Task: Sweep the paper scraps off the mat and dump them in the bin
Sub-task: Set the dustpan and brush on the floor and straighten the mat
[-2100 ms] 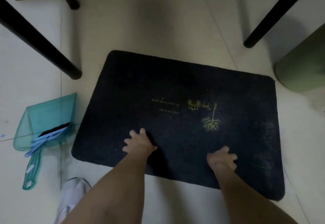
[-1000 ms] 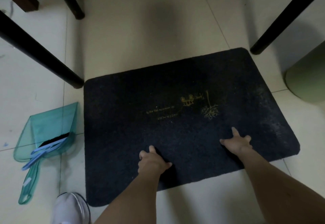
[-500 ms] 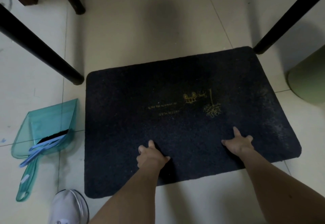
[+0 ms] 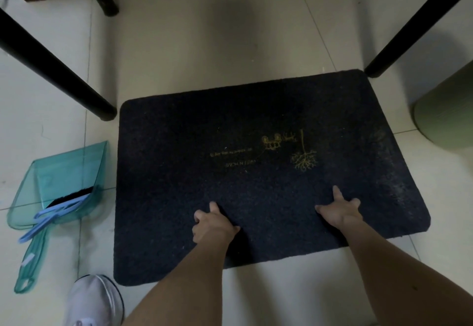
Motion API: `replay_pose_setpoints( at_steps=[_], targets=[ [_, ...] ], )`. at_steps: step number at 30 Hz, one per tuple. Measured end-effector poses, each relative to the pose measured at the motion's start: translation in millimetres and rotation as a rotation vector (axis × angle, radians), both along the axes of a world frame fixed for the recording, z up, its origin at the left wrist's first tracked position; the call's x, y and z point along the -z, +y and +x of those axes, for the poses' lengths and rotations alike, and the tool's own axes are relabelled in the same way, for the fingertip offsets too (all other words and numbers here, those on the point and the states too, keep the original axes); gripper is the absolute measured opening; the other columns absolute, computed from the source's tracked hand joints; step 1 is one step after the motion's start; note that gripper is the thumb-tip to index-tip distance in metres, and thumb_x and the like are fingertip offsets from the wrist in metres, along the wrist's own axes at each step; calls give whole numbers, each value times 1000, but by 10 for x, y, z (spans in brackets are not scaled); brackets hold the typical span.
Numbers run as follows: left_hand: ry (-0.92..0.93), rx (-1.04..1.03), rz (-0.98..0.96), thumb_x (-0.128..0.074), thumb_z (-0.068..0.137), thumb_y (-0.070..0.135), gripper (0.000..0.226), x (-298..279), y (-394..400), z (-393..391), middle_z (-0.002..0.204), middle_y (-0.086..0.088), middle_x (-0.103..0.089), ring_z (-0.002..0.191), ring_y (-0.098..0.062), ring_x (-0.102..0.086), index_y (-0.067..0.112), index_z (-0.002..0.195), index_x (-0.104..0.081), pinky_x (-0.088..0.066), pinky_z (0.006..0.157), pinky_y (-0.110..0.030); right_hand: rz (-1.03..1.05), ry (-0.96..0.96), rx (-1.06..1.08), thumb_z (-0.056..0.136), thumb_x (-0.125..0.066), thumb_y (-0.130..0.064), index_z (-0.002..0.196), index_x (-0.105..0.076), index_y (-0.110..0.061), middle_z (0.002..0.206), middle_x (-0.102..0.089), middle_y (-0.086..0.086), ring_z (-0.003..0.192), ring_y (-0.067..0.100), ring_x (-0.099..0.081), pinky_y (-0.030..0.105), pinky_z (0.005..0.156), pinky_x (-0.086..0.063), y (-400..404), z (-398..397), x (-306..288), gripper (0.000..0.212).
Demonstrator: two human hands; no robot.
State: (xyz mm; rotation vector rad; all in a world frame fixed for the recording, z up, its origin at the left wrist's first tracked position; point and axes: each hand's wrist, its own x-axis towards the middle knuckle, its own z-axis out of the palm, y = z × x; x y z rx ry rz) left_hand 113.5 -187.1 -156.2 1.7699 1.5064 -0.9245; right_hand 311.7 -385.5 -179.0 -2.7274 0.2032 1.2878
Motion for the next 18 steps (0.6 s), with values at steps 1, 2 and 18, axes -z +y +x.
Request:
replay_pose_setpoints(
  at_steps=[1, 2, 18],
  targets=[
    [0, -2, -2, -71, 77, 49, 86, 4, 0, -3, 142, -15, -21, 124, -40, -42, 33, 143, -18, -46, 100, -47, 3, 1, -1, 88, -57, -48, 148, 2, -42, 154, 4, 12, 132, 47, -29, 49, 110, -33, -2, 2, 0, 85],
    [-2, -3, -3, -71, 77, 49, 87, 6, 1, -4, 142, -16, -21, 124, -40, -42, 33, 143, -18, -46, 100, -47, 6, 0, 1, 88, -57, -48, 148, 2, -42, 154, 4, 12, 132, 47, -28, 50, 110, -32, -7, 8, 5, 85],
    [61, 83, -185, -62, 85, 53, 97, -171, 164, 48, 152, -16, -9, 137, -39, -31, 21, 153, -2, -39, 109, -45, 71, 38, 130, 87, -58, -47, 150, 2, -38, 156, 7, 10, 139, 44, -18, 50, 115, -23, 117, 7, -117, 87]
  ],
)
